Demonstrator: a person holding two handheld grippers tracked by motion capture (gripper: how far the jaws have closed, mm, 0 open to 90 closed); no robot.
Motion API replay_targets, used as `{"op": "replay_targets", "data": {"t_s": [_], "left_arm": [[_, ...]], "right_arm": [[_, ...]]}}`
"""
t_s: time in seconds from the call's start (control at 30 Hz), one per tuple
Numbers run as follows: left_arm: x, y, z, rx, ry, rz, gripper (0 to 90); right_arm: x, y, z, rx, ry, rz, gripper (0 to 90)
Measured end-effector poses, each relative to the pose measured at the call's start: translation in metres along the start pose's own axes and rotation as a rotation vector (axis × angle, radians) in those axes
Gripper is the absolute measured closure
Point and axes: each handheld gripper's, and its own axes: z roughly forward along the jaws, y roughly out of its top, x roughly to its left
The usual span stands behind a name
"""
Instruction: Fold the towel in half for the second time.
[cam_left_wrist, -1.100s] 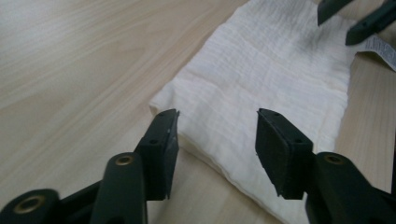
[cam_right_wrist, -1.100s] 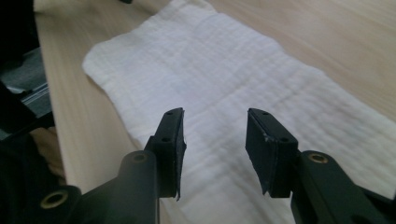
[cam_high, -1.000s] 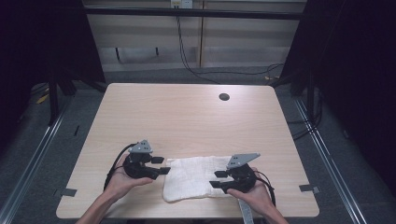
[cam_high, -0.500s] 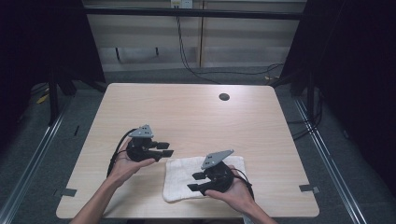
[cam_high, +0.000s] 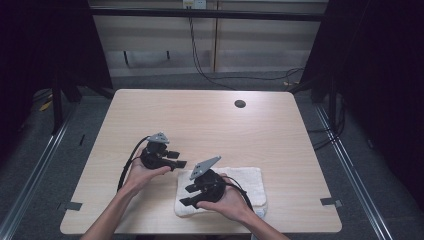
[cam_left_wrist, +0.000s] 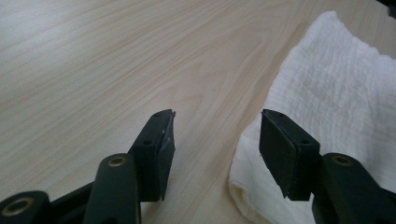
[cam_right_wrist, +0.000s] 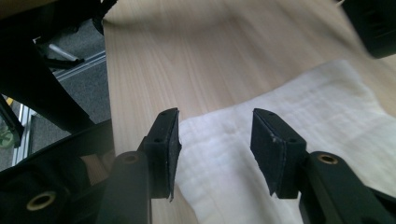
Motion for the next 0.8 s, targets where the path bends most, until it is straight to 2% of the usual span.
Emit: {"op": "replay_targets", "data": {"t_s": [0.1,0.17,0.2,0.33,0.4,0.57,0.67,0.8], "left_arm": [[0.000,-0.003,0.002,0.006,0.009,-0.002,43.2],[0.000,-0.006,0.004,0.028,0.018,0.000,41.6],[0.000,-0.006,0.005,0.028,0.017,0.000,41.2],[0.002,-0.007,0.003,0.043,0.016,-0.006,37.7],[0.004,-0.008,0.001,0.037,0.023,-0.005,36.7],[0.007,-0.012,0.000,0.046,0.031,-0.013,37.4],[0.007,-0.012,0.001,0.053,0.030,-0.006,37.4],[0.006,-0.011,-0.004,0.042,0.028,-0.007,37.0]], "right_arm": [[0.000,-0.003,0.013,0.005,0.013,-0.001,51.1],[0.002,-0.006,0.020,0.015,0.001,-0.002,48.8],[0.003,-0.007,0.024,0.037,-0.009,-0.020,48.2],[0.008,-0.011,0.027,0.016,-0.006,-0.028,49.4],[0.012,-0.011,0.029,0.028,-0.003,-0.055,49.4],[0.014,-0.015,0.038,0.030,-0.013,-0.065,52.3],[0.017,-0.013,0.040,0.033,-0.004,-0.112,52.1],[0.020,-0.014,0.043,0.036,-0.013,-0.130,52.3]]}}
